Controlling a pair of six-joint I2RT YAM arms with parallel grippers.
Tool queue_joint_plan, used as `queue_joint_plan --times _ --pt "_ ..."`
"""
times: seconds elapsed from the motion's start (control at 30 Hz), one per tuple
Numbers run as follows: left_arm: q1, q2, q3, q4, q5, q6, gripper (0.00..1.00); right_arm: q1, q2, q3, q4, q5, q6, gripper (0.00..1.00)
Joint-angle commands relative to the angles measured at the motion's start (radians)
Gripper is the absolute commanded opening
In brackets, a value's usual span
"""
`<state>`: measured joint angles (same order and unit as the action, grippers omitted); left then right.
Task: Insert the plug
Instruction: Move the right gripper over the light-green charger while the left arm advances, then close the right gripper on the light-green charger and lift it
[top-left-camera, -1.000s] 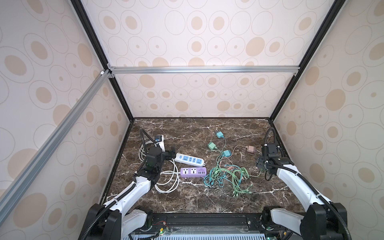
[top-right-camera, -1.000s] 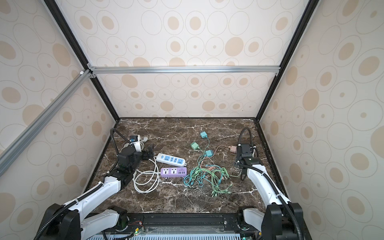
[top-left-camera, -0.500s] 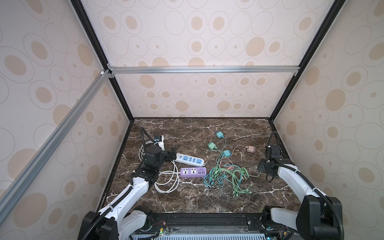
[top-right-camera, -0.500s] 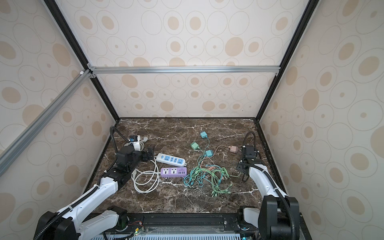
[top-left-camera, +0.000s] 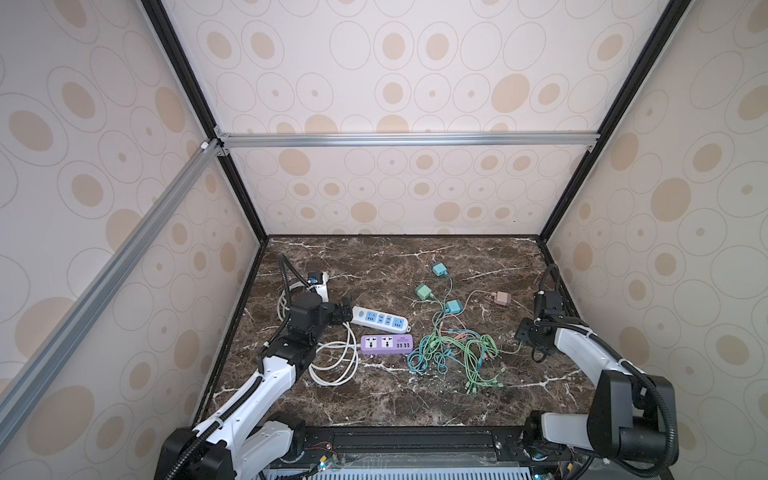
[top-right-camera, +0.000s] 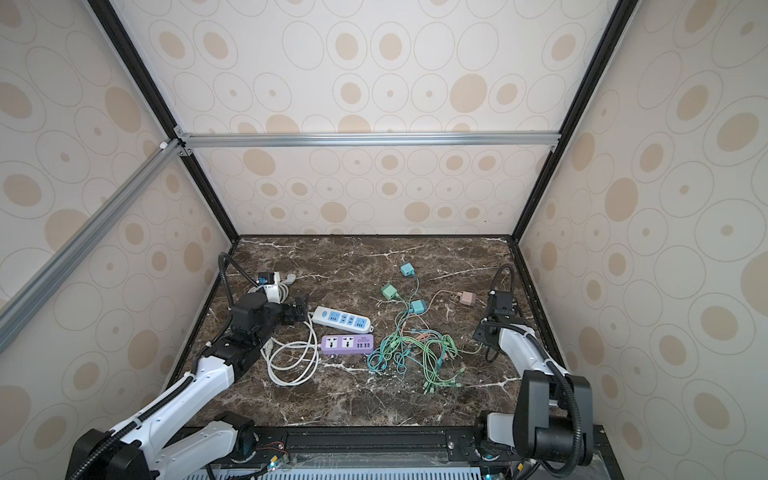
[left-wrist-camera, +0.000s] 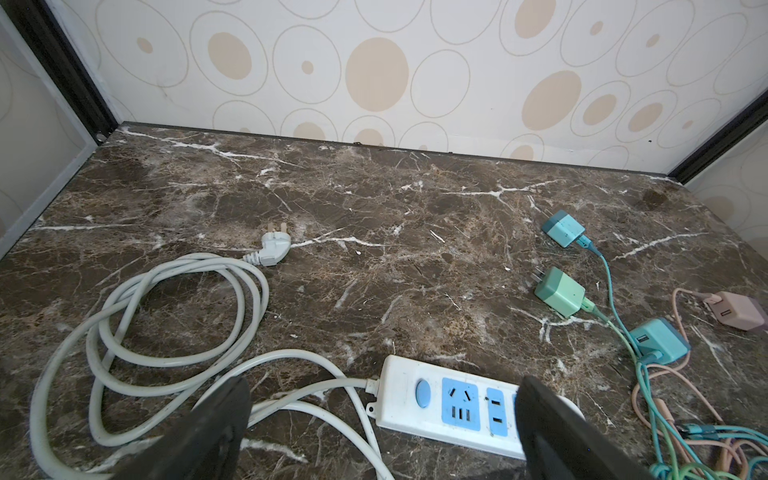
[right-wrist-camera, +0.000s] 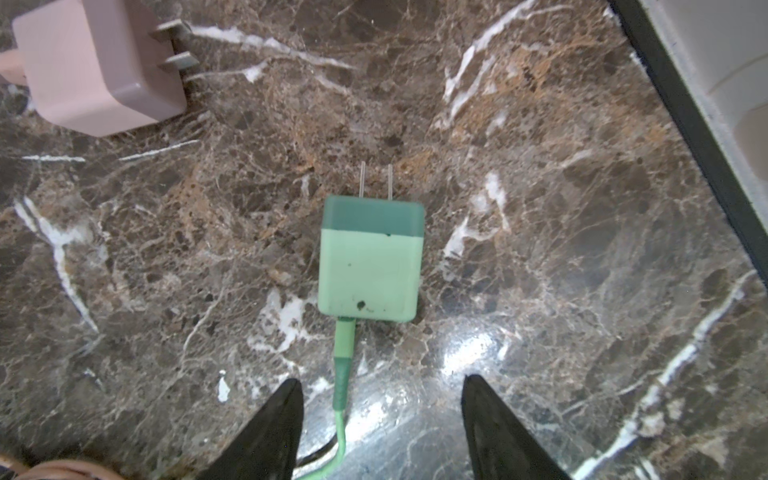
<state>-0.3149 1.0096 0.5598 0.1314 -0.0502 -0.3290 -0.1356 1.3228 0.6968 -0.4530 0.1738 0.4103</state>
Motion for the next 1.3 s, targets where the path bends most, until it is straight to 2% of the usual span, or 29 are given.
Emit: queue_joint_plan --times 0.0,0.47,1.27 --pt "-0.003 -0.017 0.029 -0.022 0.004 -0.012 0.99 -0.014 0.042 0.034 0.001 -0.013 -0.028 0.62" --pt "-0.003 -0.02 0.028 -0.03 0.0 -0.01 0.99 -0.04 0.15 0.101 0.006 -0.015 -0.049 0.6" --pt "-0.003 -0.022 0.031 -0.044 0.0 -0.013 0.99 -0.042 0.217 0.133 0.01 -0.022 -0.04 0.54"
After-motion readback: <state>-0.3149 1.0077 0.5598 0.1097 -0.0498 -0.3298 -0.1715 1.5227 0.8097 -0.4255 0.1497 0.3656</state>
